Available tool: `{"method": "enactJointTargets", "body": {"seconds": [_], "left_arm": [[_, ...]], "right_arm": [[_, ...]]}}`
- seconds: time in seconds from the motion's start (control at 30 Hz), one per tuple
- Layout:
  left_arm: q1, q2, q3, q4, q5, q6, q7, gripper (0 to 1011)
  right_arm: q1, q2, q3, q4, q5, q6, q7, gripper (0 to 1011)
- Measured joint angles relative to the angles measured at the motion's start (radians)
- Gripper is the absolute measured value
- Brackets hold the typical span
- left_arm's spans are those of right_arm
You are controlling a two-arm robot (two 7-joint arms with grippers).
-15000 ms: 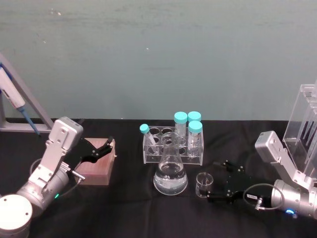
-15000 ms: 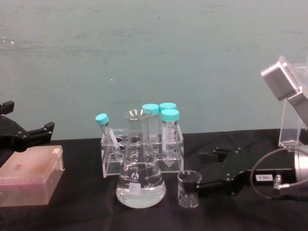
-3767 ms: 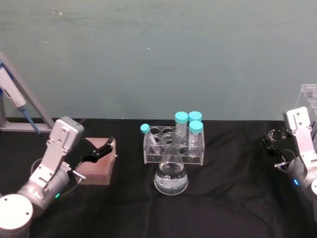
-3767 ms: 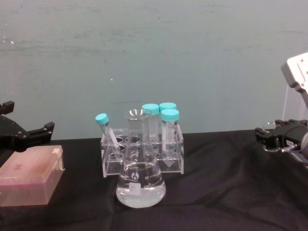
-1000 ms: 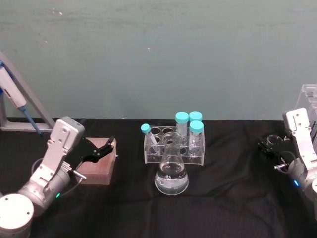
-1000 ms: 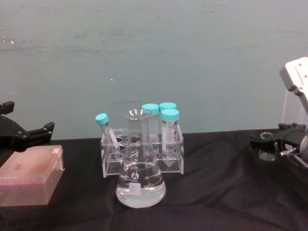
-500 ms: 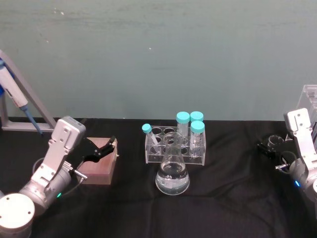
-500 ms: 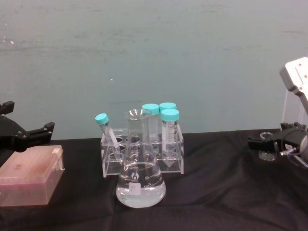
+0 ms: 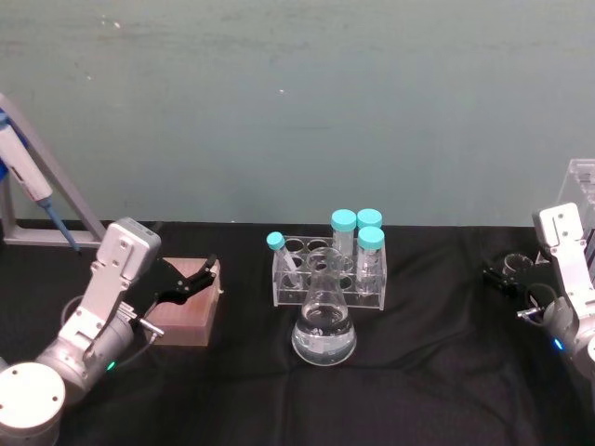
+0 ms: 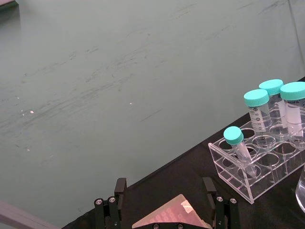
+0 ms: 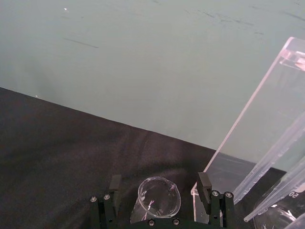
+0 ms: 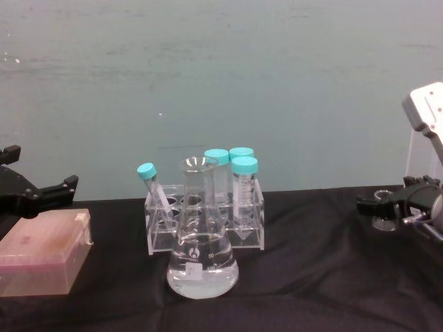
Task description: Place the experimental apparatus aside using one hand.
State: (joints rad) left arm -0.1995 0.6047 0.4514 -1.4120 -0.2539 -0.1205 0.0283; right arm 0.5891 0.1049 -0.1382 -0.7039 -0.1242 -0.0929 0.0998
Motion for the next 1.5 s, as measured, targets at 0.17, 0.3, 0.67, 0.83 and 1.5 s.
{"method": "enactJointTargets", "body": {"seconds": [0.17,0.3,0.67,0.83,1.5], "left_arm": [[0.000,0.000,0.000,0.000,0.000,0.000,0.000,1000],[0.000,0.000,0.000,0.000,0.000,0.000,0.000,1000],[0.000,0.000,0.000,0.000,0.000,0.000,0.000,1000],[0.000,0.000,0.000,0.000,0.000,0.000,0.000,1000],[0.000,0.000,0.000,0.000,0.000,0.000,0.000,1000]], "right_arm": [[-0.021,0.012,-0.010,-0.044,-0.013,-0.009,0.001,1000],[-0.040,0.019,-0.012,-0.080,-0.013,-0.019,0.012,1000],[-0.085,0.047,-0.027,-0.183,0.016,-0.039,0.092,1000],[-0.101,0.057,-0.034,-0.224,0.035,-0.045,0.125,1000],[-0.158,0.097,-0.081,-0.371,0.169,-0.054,0.297,1000]]}}
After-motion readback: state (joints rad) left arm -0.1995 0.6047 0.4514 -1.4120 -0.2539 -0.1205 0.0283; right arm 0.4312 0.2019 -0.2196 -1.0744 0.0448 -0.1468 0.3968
